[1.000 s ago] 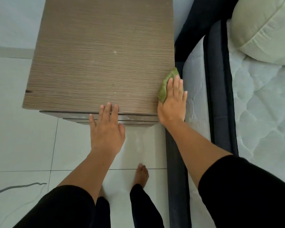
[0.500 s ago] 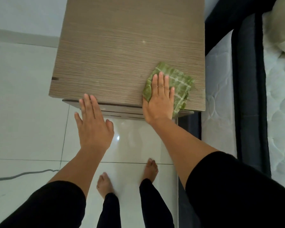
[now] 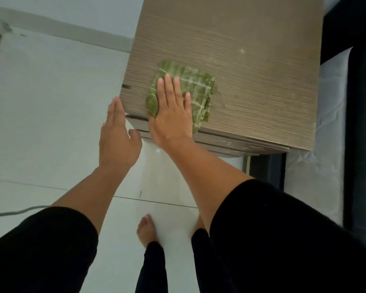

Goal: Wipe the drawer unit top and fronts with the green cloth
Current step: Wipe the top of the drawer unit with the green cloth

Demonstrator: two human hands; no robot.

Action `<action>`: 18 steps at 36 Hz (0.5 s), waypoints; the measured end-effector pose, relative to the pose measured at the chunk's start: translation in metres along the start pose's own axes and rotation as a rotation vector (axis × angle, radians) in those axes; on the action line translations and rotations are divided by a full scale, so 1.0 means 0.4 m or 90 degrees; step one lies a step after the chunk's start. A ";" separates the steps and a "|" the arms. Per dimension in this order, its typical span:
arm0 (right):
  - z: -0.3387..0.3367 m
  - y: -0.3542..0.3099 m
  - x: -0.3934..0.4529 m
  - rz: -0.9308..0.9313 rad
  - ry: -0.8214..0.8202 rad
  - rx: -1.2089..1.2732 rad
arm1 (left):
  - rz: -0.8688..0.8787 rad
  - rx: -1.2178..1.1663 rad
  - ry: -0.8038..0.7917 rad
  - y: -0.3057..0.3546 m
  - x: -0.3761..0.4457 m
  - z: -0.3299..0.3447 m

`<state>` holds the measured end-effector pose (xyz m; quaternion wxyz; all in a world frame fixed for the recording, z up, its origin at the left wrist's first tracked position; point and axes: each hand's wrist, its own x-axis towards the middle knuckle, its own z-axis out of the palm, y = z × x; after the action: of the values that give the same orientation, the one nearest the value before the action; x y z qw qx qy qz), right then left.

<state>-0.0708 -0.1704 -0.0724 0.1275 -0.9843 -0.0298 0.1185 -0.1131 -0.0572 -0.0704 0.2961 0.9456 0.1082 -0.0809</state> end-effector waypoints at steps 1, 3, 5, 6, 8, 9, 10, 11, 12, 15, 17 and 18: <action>0.005 -0.023 0.008 -0.014 -0.006 0.002 | -0.017 -0.046 0.016 -0.004 0.005 -0.008; 0.013 -0.063 0.023 -0.035 -0.013 -0.013 | -0.057 -0.123 0.042 -0.011 0.018 -0.027; 0.019 -0.088 0.032 -0.051 -0.013 -0.035 | -0.097 -0.203 0.042 -0.016 0.029 -0.044; 0.020 -0.092 0.035 -0.058 -0.014 -0.038 | -0.116 -0.243 0.034 -0.016 0.033 -0.050; 0.021 -0.108 0.039 -0.076 -0.019 -0.030 | -0.154 -0.315 0.020 -0.030 0.047 -0.060; 0.020 -0.108 0.039 -0.083 -0.018 -0.024 | -0.171 -0.347 0.016 -0.034 0.054 -0.056; 0.020 -0.113 0.039 -0.092 -0.015 -0.020 | -0.193 -0.384 0.014 -0.041 0.060 -0.057; 0.020 -0.118 0.039 -0.100 -0.012 -0.020 | -0.217 -0.432 0.015 -0.046 0.065 -0.060; 0.020 -0.120 0.040 -0.107 -0.011 -0.017 | -0.241 -0.472 0.019 -0.045 0.068 -0.062; 0.022 -0.124 0.043 -0.136 -0.019 -0.012 | -0.272 -0.528 0.032 -0.037 0.068 -0.065; 0.022 -0.124 0.043 -0.154 -0.023 -0.014 | -0.273 -0.552 0.037 -0.034 0.067 -0.067; 0.022 -0.124 0.042 -0.160 -0.026 -0.013 | -0.275 -0.560 0.039 -0.035 0.067 -0.067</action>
<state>-0.0578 -0.1190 -0.0716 0.1310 -0.9714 -0.1566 0.1211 -0.0885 -0.0265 -0.0620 0.6405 0.6888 0.3343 -0.0591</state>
